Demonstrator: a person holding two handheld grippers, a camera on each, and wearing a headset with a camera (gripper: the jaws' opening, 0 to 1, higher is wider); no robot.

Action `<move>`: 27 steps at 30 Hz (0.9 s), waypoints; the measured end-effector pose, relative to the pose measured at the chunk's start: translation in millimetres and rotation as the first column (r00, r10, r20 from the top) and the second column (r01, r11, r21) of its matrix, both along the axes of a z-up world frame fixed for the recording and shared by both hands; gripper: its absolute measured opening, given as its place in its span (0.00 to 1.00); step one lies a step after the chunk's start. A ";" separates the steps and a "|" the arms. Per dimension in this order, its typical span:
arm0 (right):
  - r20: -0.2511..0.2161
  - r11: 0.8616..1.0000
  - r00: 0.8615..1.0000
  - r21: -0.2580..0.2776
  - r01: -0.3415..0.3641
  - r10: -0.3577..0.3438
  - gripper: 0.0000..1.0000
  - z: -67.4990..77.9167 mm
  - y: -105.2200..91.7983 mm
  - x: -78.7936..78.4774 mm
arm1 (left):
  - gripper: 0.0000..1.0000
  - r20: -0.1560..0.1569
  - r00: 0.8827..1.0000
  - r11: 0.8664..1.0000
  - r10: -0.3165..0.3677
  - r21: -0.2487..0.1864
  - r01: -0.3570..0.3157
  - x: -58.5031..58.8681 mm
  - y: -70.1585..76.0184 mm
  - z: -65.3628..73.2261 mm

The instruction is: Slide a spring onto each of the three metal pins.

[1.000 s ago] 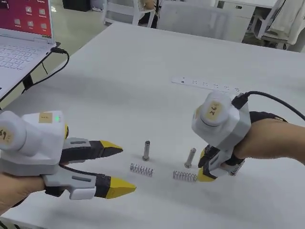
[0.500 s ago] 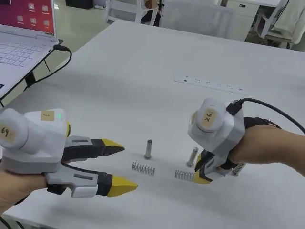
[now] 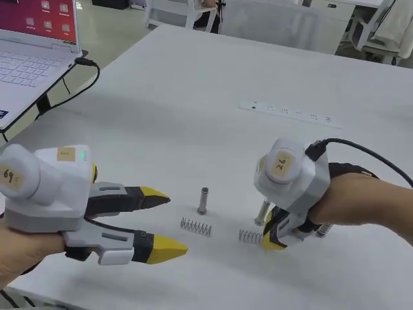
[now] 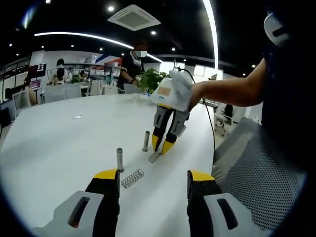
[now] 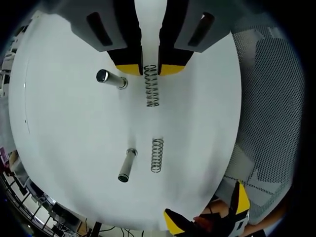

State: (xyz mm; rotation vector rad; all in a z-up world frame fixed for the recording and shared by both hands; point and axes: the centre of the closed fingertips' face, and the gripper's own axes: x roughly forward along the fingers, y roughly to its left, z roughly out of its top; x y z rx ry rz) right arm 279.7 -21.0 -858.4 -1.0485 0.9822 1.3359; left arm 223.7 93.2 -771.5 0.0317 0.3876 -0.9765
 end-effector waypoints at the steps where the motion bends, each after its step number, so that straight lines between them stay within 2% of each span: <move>1: 0.001 1.000 1.000 -0.002 -0.002 0.002 0.10 -0.2 -0.2 -0.2 | 0.49 0.000 1.000 1.000 0.000 0.001 0.000 0.2 0.0 -0.2; 7: 0.004 1.000 1.000 -0.020 -0.014 0.014 0.09 -4.1 -2.4 -1.7 | 0.49 0.000 1.000 1.000 -0.001 0.001 0.001 0.4 0.0 0.0; 16: 0.013 1.000 1.000 -0.009 -0.004 0.004 0.08 -2.7 -0.6 -1.5 | 0.48 0.000 1.000 1.000 -0.009 0.005 0.009 -0.4 -0.8 0.5; 27: 0.019 1.000 1.000 0.015 0.013 -0.013 0.08 15.8 -0.1 -8.3 | 0.44 -0.003 0.999 0.999 -0.047 0.026 0.047 -4.3 -5.5 1.3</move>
